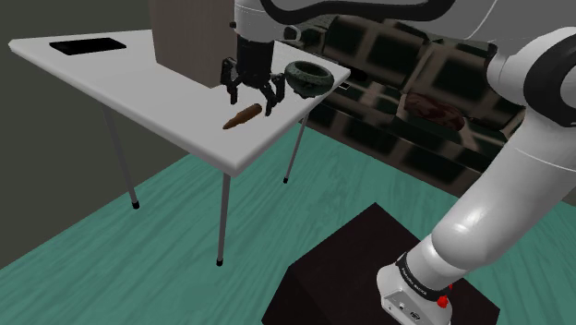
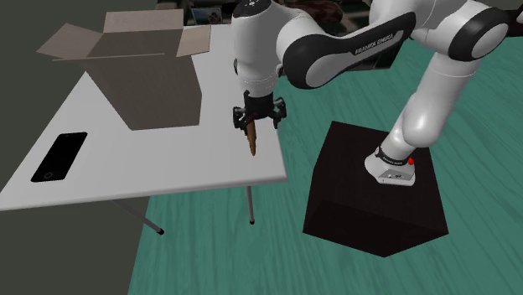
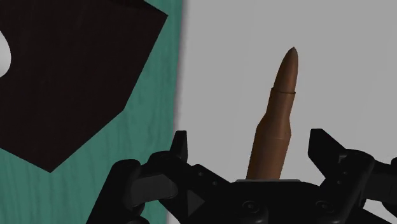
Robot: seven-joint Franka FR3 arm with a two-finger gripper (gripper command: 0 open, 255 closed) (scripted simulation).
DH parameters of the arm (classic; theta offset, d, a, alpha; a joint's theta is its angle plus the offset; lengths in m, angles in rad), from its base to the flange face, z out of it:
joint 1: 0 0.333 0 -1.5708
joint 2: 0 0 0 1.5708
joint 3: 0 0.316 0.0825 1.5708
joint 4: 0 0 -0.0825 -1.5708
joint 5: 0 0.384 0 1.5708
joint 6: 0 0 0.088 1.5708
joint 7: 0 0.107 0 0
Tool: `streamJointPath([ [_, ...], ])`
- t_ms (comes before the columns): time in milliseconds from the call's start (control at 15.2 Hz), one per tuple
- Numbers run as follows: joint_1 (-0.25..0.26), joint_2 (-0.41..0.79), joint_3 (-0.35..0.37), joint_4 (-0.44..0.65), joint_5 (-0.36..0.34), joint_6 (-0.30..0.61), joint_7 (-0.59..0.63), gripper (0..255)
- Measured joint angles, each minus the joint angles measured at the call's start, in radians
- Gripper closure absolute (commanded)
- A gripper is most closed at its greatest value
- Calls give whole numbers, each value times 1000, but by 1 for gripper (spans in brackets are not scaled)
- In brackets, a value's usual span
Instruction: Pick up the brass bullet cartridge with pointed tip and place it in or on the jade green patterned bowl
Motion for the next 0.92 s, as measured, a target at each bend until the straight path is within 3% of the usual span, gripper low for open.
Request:
streamJointPath([
  [198,37,98,-15,91,-63,-10,109,0],
  [924,33,106,-21,5,-72,83,133,0],
])
